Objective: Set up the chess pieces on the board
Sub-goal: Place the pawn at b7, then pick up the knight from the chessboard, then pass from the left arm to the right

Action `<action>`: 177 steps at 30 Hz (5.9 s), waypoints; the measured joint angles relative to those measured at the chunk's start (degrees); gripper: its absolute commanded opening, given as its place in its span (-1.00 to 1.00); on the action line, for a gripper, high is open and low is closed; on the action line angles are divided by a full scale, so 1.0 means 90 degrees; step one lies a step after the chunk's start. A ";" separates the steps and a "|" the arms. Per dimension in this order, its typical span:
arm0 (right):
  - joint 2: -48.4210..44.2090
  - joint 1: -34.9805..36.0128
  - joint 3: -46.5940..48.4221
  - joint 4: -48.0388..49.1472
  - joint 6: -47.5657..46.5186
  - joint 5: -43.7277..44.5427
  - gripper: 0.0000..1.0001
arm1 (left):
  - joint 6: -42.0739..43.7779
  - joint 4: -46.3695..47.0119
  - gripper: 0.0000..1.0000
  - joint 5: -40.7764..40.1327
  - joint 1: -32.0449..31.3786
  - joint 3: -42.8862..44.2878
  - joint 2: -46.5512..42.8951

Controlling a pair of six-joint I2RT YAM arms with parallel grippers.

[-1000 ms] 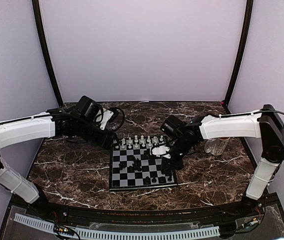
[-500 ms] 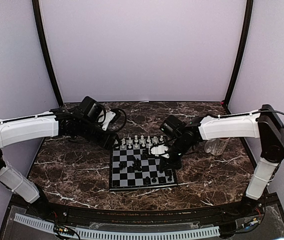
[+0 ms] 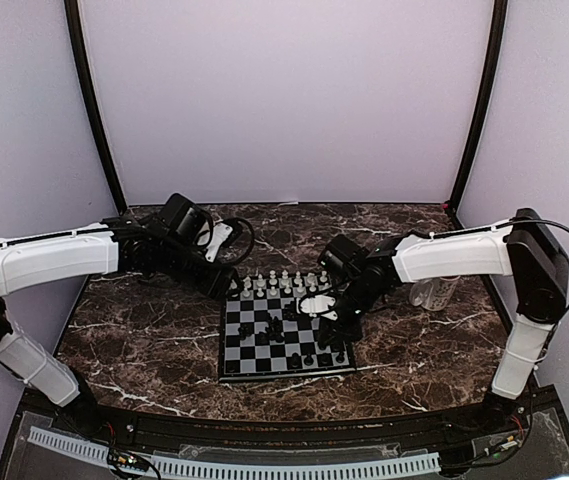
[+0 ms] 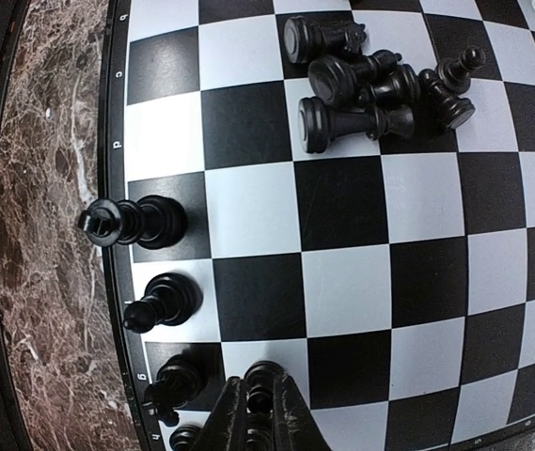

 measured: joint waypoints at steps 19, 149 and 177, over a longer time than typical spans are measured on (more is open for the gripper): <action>0.0010 -0.0029 0.0257 -0.0345 -0.0056 -0.0073 -0.57 | 0.0024 -0.0015 0.19 -0.0002 -0.0022 0.0005 0.0068; 0.1360 -0.0991 0.2980 -0.1698 0.2790 -0.4262 -0.01 | -0.0328 0.4046 -0.72 -0.1095 -0.2188 -0.1698 0.0323; 0.1615 -0.0697 0.3177 -0.1838 0.2756 -0.3628 -1.00 | -0.0452 0.3954 0.11 -0.1596 -0.2268 -0.1700 0.0245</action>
